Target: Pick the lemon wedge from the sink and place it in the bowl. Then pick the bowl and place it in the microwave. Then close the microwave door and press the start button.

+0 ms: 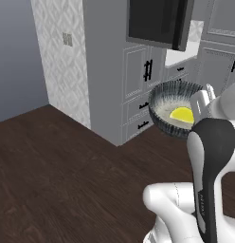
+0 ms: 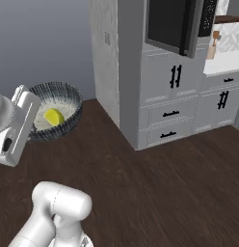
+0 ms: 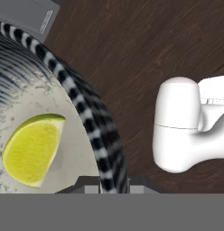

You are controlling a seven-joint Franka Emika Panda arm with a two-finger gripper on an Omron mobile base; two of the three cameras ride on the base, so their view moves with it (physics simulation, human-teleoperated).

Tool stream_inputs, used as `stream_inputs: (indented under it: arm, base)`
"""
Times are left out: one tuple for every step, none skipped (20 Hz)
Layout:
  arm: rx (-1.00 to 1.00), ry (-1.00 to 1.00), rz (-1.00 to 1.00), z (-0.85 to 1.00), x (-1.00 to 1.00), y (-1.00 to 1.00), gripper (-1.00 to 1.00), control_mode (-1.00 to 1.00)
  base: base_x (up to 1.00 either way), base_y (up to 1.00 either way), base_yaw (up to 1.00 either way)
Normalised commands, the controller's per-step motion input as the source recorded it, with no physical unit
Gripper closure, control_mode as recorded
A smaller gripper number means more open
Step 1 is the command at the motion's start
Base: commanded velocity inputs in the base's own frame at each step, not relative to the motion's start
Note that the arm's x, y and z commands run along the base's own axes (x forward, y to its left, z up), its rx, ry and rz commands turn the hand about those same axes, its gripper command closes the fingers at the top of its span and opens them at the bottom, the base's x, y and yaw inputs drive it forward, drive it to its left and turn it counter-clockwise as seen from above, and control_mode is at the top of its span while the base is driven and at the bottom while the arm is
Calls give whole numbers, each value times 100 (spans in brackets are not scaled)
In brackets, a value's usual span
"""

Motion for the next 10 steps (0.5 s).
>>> stream_inputs:
  arm:
    - [0, 0, 0, 0, 0, 0, 100, 100]
    - [0, 0, 0, 0, 0, 0, 100, 100]
    - [0, 0, 0, 0, 0, 0, 100, 100]
    - [0, 0, 0, 0, 0, 0, 100, 100]
    - [0, 0, 0, 0, 0, 0, 100, 100]
    - [0, 0, 0, 0, 0, 0, 100, 100]
    - [0, 0, 0, 0, 0, 0, 100, 100]
    - [0, 0, 0, 0, 0, 0, 100, 100]
    - [0, 0, 0, 0, 0, 0, 100, 100]
    - [0, 0, 0, 0, 0, 0, 100, 100]
  base:
    - [4, -100, 35]
    - [4, -100, 35]
    - [4, -100, 35]
    - [1, -100, 35]
    - [0, -100, 35]
    - [0, -100, 35]
    - [0, -100, 36]
    - [0, -100, 36]
    - [0, -100, 36]
    - [0, -100, 37]
